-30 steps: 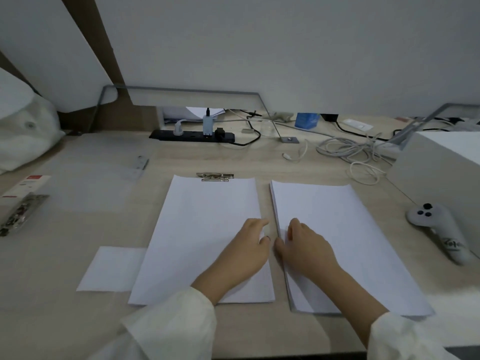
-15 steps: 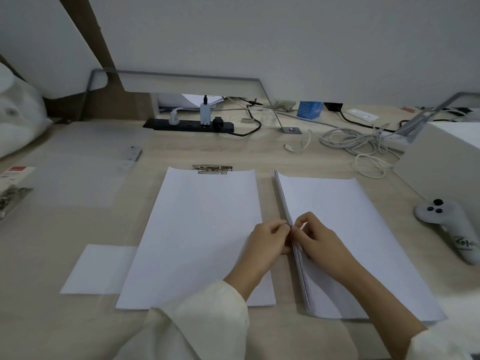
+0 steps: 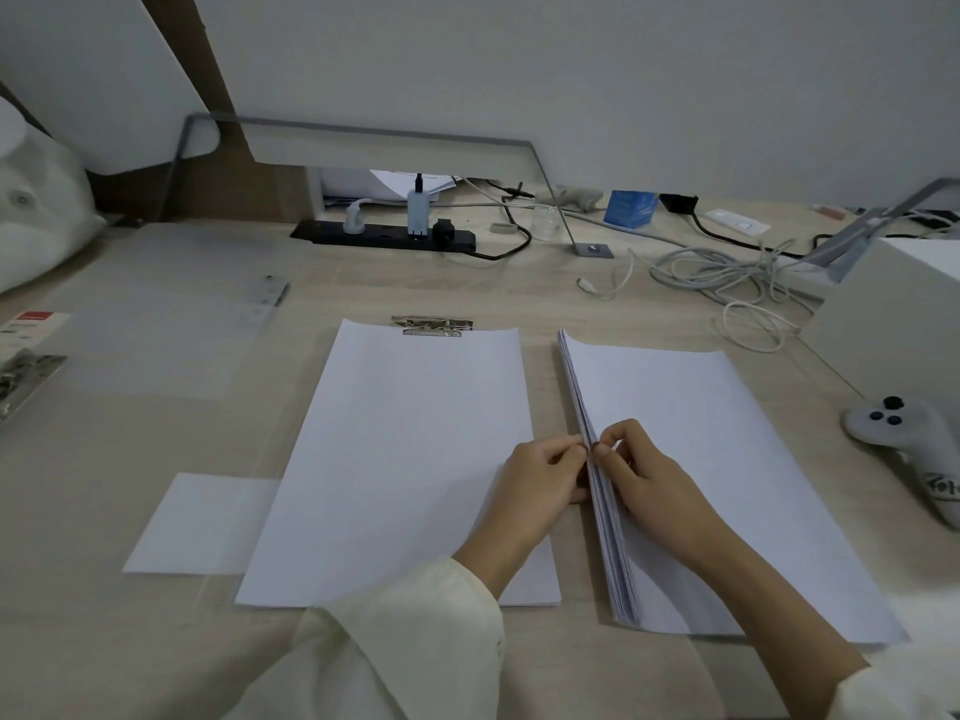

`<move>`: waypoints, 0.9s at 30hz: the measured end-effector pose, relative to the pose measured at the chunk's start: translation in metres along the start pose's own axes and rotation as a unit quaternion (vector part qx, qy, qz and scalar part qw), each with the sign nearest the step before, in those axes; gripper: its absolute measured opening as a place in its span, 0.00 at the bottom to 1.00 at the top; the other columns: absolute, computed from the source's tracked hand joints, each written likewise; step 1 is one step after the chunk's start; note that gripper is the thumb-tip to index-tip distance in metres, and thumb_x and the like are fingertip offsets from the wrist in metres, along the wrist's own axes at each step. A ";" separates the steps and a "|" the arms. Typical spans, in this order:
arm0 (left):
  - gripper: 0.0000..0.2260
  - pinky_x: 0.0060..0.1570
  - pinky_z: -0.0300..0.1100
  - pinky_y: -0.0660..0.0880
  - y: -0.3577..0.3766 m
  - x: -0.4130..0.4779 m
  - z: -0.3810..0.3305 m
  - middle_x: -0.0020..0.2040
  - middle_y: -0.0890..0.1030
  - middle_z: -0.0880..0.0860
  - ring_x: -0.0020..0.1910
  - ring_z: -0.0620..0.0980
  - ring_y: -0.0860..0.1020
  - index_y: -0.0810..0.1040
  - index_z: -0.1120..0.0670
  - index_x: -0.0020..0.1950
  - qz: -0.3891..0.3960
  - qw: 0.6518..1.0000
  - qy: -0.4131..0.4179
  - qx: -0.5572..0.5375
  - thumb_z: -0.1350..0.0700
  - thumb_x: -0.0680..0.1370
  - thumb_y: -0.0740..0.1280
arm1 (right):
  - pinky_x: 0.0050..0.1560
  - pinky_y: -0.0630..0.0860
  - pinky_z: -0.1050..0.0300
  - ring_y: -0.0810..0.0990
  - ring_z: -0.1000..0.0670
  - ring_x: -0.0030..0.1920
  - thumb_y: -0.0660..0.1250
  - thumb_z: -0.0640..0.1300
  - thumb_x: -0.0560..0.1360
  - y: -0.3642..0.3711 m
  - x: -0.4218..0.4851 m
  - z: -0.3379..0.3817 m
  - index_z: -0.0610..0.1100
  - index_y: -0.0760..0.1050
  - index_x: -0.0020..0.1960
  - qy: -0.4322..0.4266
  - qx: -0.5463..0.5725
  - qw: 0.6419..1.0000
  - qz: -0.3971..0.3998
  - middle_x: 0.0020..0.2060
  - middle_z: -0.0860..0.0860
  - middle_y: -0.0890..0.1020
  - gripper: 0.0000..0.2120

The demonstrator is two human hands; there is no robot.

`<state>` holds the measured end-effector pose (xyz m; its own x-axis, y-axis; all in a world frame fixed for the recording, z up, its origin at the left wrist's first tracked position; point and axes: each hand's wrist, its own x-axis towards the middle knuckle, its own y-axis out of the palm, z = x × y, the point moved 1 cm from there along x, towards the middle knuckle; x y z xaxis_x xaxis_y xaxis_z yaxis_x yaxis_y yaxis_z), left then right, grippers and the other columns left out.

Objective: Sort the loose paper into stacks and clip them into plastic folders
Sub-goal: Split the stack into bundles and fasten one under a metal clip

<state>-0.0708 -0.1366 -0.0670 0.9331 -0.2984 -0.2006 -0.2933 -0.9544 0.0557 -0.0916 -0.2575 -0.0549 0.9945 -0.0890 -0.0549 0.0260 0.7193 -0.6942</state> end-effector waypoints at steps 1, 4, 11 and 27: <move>0.14 0.47 0.35 0.80 0.000 0.000 0.000 0.56 0.81 0.57 0.49 0.47 0.81 0.77 0.58 0.62 -0.001 1.000 0.000 0.000 0.60 0.80 0.58 | 0.33 0.63 0.62 0.68 0.55 0.30 0.55 0.48 0.80 0.000 0.000 0.000 0.45 0.68 0.50 0.000 0.000 1.000 0.000 0.30 0.53 0.70 0.07; 0.14 0.47 0.34 0.79 -0.001 -0.001 -0.001 0.54 0.81 0.54 0.47 0.44 0.80 0.77 0.58 0.62 0.001 1.000 0.001 0.007 0.60 0.80 0.59 | 0.32 0.62 0.63 0.67 0.55 0.29 0.55 0.49 0.80 0.000 0.001 -0.001 0.45 0.68 0.50 -0.002 -0.008 1.000 0.001 0.29 0.53 0.69 0.08; 0.14 0.45 0.31 0.78 -0.003 -0.004 -0.004 0.43 0.80 0.48 0.42 0.41 0.80 0.79 0.57 0.59 0.020 1.000 0.002 0.018 0.64 0.79 0.57 | 0.28 0.63 0.67 0.65 0.55 0.27 0.58 0.51 0.78 0.003 0.002 -0.002 0.45 0.68 0.50 -0.007 -0.019 1.000 -0.013 0.28 0.53 0.68 0.09; 0.18 0.37 0.26 0.76 -0.003 -0.010 -0.010 0.41 0.78 0.43 0.33 0.29 0.79 0.74 0.60 0.64 0.046 0.999 -0.014 -0.012 0.69 0.78 0.54 | 0.33 0.64 0.62 0.67 0.54 0.30 0.57 0.48 0.79 0.001 0.001 -0.001 0.44 0.68 0.49 -0.004 -0.001 1.000 -0.004 0.29 0.53 0.69 0.07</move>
<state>-0.0766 -0.1306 -0.0554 0.8966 -0.3840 -0.2208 -0.3714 -0.9233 0.0976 -0.0904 -0.2576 -0.0560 0.9950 -0.0895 -0.0438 0.0338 0.7168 -0.6965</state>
